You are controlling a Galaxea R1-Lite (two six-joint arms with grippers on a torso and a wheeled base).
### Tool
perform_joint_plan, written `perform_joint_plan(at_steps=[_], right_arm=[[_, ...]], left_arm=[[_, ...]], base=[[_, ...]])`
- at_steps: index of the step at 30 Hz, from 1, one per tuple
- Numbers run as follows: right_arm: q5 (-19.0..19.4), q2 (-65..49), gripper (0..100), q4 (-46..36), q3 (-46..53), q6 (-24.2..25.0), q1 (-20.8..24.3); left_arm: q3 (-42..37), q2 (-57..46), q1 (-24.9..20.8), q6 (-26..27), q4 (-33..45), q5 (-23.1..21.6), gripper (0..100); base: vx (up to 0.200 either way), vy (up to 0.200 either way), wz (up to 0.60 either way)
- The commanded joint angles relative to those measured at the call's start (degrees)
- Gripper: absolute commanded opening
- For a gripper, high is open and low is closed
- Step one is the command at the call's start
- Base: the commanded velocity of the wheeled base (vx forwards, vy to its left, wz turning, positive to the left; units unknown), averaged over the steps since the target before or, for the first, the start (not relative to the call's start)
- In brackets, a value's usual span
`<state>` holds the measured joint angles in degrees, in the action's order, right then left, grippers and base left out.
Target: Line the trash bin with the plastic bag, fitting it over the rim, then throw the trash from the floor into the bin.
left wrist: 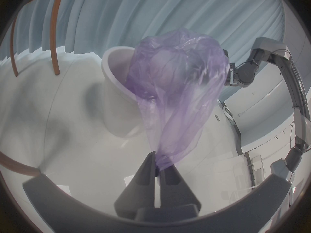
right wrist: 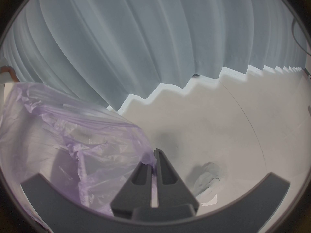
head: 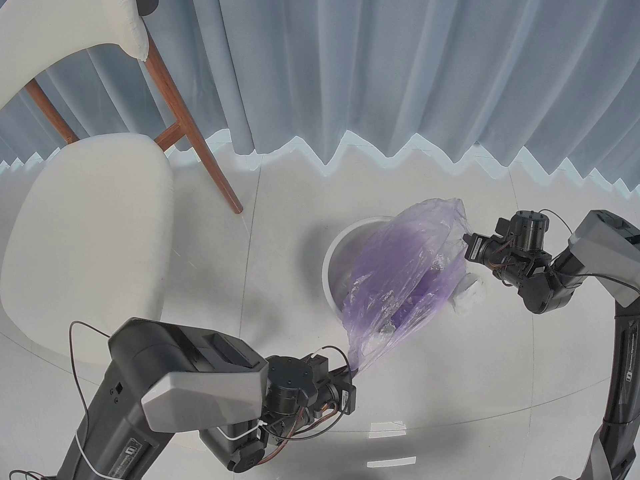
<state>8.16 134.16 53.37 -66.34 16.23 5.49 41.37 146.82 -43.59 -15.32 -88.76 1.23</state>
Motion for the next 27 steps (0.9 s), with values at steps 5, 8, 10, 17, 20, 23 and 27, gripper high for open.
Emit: perform_joint_plan(at_steps=[5,8,10,17,20,23,27], right_arm=[[-0.5,0.3,0,-0.1,2.1,-1.7,-1.3],[-0.3,-2.0,0,-0.2,4.1,-2.7,-2.0],[-0.2,-2.8,0,-0.3,5.6,-2.8,-2.0],[-0.2,-3.0,0,-0.3,8.1,-4.1,-2.0],[-0.2,-2.5,0,-0.3,8.1,-4.3,-2.1],[-0.2,-2.1,0,-0.2,8.6,-4.8,-3.0],[-0.2,-1.7,0,-0.4,8.2,-5.3,-3.5]], left_arm=[[-0.1,2.0,-1.8,-0.2,-0.1,-0.1,0],[-0.2,2.2,-1.9,-0.1,-0.1,-0.1,0],[-0.2,2.4,-2.5,-0.2,-0.1,-0.1,0],[-0.1,4.0,-2.5,0.0,-0.1,0.2,0],[-0.3,4.2,-2.7,0.2,-0.1,0.2,0],[-0.4,4.4,-3.6,0.2,-0.1,0.3,0],[0.3,4.4,-2.3,0.1,0.0,2.1,0]], base=[[0.0,0.0,0.0],[0.0,0.0,0.0],[0.0,0.0,0.0],[0.0,0.0,0.0],[0.0,0.0,0.0],[0.0,0.0,0.0],[0.0,0.0,0.0]])
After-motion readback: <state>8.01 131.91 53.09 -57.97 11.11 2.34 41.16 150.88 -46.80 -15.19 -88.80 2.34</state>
